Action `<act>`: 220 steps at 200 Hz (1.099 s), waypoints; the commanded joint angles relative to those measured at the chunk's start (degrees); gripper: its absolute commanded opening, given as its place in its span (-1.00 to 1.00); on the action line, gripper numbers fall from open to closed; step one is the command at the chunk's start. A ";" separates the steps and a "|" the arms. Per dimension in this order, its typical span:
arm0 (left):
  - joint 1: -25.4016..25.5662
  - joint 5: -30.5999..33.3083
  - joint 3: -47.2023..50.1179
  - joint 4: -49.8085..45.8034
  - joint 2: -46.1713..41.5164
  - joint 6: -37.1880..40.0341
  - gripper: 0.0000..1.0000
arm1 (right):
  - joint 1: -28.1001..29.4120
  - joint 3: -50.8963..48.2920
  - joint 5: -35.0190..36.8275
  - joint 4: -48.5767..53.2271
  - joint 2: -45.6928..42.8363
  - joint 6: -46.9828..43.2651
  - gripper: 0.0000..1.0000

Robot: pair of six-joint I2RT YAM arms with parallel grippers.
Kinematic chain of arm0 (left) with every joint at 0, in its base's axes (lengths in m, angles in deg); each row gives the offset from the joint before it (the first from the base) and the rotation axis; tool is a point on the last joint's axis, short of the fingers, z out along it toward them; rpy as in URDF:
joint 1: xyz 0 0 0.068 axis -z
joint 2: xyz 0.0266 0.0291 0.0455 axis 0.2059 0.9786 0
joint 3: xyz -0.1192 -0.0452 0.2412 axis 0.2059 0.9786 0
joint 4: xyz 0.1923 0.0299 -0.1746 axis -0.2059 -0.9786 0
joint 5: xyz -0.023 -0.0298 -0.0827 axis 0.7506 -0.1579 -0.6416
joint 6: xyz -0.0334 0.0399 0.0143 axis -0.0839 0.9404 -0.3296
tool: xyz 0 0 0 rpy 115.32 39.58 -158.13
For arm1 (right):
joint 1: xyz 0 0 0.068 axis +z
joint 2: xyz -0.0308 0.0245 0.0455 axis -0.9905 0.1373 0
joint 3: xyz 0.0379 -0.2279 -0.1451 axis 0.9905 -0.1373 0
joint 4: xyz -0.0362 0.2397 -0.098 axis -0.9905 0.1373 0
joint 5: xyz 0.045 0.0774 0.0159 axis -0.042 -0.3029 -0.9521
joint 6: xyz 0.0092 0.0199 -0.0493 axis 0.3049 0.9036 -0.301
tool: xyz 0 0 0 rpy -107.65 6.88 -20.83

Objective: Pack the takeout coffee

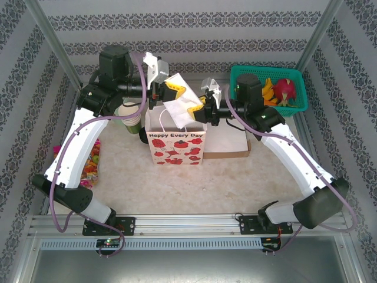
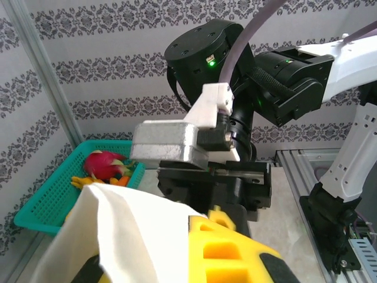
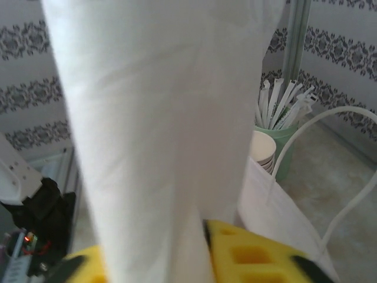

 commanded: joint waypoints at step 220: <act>-9.15 11.06 0.10 -11.49 -5.03 10.82 0.29 | 3.64 15.20 -1.24 11.65 12.71 -16.64 -1.00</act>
